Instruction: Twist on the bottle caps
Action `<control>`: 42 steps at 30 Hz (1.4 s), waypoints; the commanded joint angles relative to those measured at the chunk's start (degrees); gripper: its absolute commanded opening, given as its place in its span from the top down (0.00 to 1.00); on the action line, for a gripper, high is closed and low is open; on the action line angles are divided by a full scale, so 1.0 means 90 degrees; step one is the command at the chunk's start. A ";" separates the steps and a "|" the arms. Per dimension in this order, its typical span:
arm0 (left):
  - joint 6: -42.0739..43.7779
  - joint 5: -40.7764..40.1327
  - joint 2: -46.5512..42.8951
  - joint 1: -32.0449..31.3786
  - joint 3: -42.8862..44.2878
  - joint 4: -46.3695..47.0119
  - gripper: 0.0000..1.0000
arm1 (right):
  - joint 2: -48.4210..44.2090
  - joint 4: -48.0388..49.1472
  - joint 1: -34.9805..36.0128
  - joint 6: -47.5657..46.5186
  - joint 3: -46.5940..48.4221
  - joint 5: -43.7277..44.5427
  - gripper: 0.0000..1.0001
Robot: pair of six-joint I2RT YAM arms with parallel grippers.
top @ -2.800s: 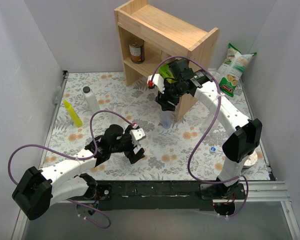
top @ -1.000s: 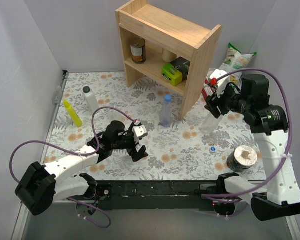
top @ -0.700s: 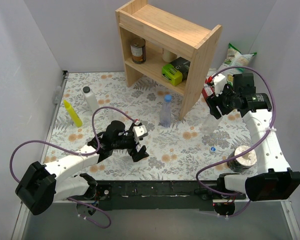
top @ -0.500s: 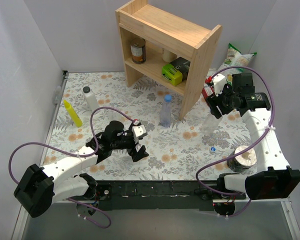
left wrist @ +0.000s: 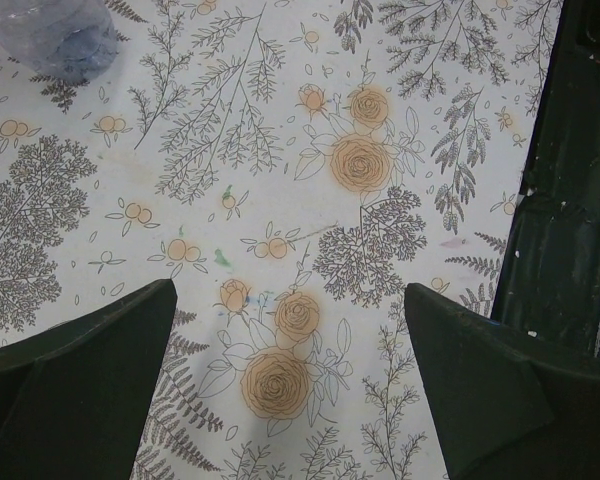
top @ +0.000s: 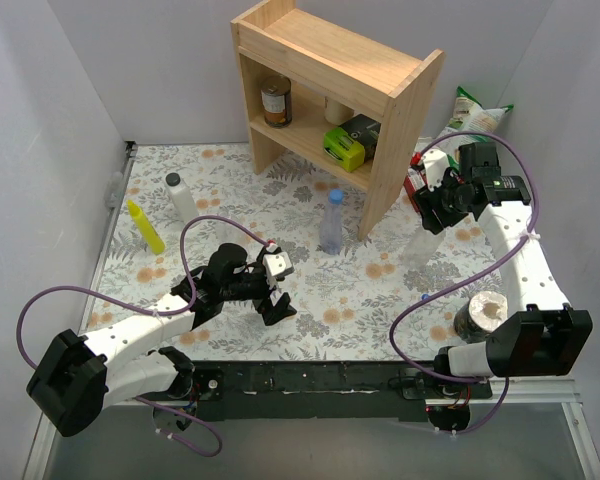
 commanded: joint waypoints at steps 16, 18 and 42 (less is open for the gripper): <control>0.0019 0.0289 0.0005 0.0044 -0.0036 0.0149 0.02 | -0.0261 0.0141 -0.0121 -0.0090 -0.0255 -0.0387 0.60; 0.0048 0.0348 0.0015 0.0024 -0.0007 0.0149 0.02 | -0.0309 0.0073 -0.0121 -0.0139 -0.0197 -0.0475 0.69; -0.0636 -0.0082 0.2563 -0.1665 0.2229 0.2004 0.02 | -0.1725 -0.0670 0.1061 0.0661 -0.0118 -0.4997 0.99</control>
